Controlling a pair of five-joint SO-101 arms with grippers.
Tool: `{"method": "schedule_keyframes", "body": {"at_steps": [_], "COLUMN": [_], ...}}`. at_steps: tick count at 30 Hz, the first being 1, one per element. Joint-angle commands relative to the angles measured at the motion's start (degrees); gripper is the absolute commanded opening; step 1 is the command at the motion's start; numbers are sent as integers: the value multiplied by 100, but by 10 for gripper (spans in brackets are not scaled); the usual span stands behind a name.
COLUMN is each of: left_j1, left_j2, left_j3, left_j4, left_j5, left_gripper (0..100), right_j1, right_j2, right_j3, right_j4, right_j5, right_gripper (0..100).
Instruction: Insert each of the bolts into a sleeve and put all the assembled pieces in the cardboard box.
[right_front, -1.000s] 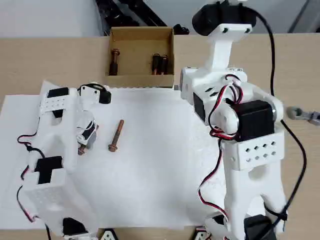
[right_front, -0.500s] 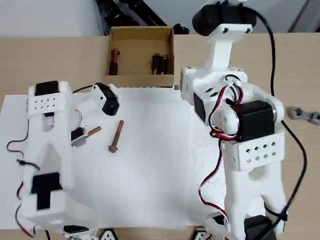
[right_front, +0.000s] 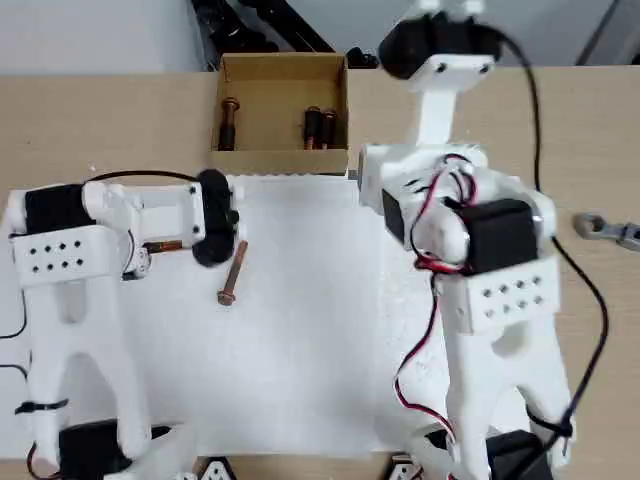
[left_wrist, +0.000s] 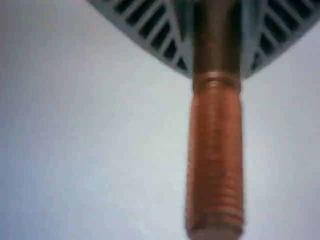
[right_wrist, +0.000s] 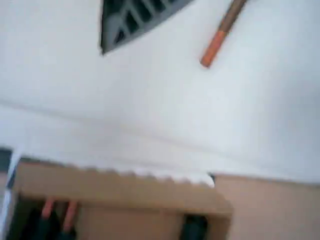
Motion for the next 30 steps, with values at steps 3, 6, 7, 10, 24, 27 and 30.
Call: {"method": "schedule_keyframes", "body": {"at_steps": [3, 6, 7, 10, 24, 27, 30], "left_j1": [-18, -18, -18, -18, -9, -18, 0], "left_j2": [-255, -246, -246, -246, -246, -290, -299], "left_j3": [426, 778, 910, 1297, 2308, 2308, 2167], "left_j4": [114, -88, -229, -721, -2057, -2066, -2057], "left_j5": [-1345, -1767, -1785, -1785, -958, -756, -237], "left_gripper": [5, 5, 5, 6, 186, 233, 244], "right_j1": [66, 75, 75, 75, 813, 804, 804], "right_j2": [-629, -901, -971, -1156, -1437, -1437, -1499], "right_j3": [369, 721, 853, 1178, 1477, 1477, 1486], "right_j4": [-268, -400, -444, -505, -576, -576, -567], "right_j5": [-35, -18, -18, -18, -9, -9, -9], "right_gripper": [147, 147, 147, 147, 147, 147, 147]}}
